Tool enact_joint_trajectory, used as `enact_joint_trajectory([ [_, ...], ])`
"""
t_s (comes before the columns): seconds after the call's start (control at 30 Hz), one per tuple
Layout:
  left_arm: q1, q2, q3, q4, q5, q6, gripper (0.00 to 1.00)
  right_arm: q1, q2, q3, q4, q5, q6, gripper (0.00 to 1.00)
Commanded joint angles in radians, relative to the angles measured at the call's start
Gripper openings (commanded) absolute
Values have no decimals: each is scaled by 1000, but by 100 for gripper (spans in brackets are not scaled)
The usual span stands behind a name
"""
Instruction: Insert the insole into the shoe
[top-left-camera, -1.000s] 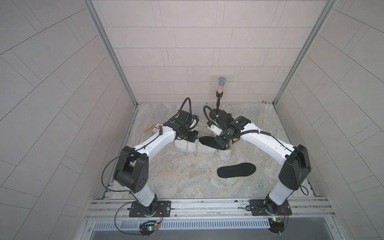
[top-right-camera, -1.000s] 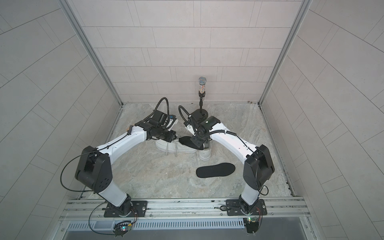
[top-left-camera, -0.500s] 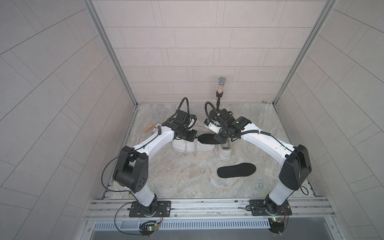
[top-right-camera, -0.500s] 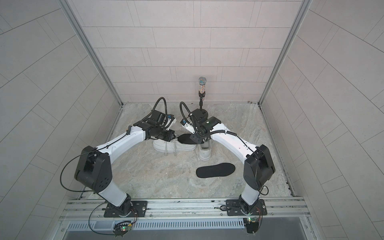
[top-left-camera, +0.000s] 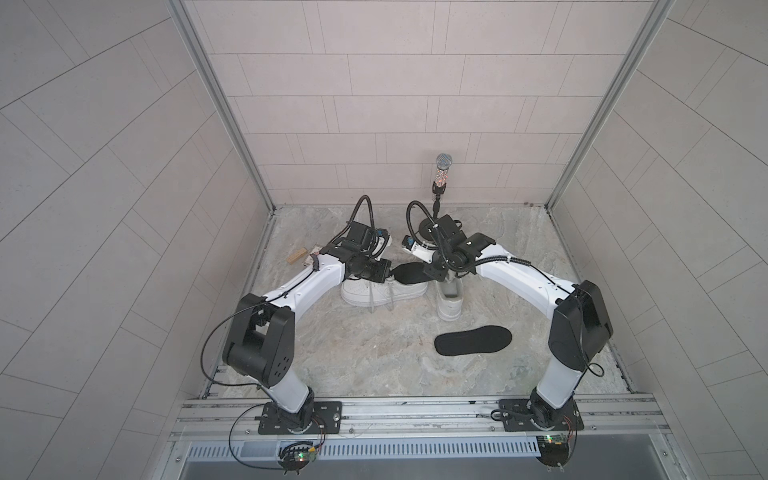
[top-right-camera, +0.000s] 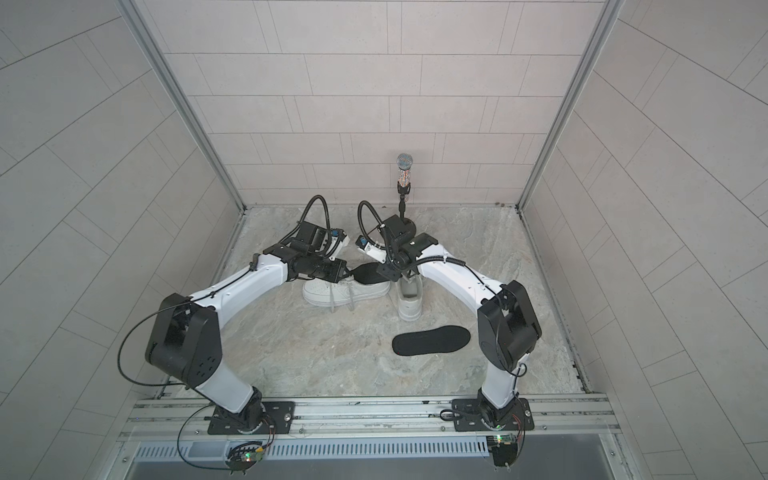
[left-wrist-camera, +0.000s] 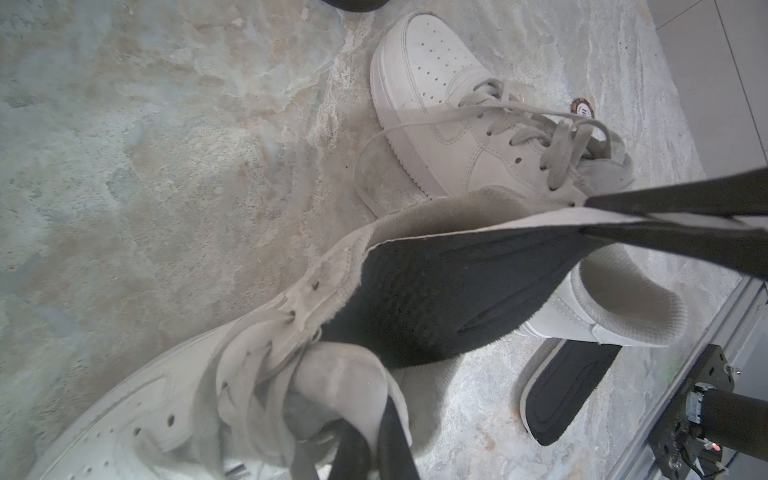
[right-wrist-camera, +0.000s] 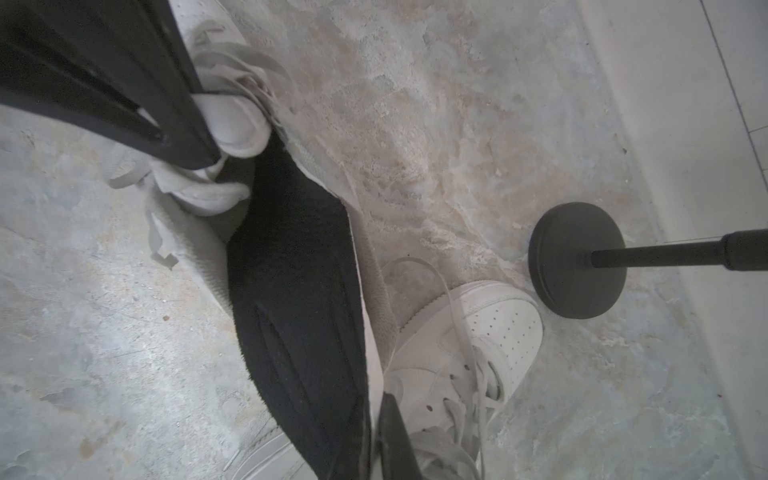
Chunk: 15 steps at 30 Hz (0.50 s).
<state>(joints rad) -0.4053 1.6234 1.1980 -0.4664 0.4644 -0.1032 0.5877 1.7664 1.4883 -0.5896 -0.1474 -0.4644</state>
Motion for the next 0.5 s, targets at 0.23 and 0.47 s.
enact_joint_trajectory([
  [0.23,-7,-46,-1,75,100,23,0,4,88,74,134,-186,19,4],
  [0.47,-8,-55,-9,90,89,15,0,4,143,145,97,-365,126,4],
])
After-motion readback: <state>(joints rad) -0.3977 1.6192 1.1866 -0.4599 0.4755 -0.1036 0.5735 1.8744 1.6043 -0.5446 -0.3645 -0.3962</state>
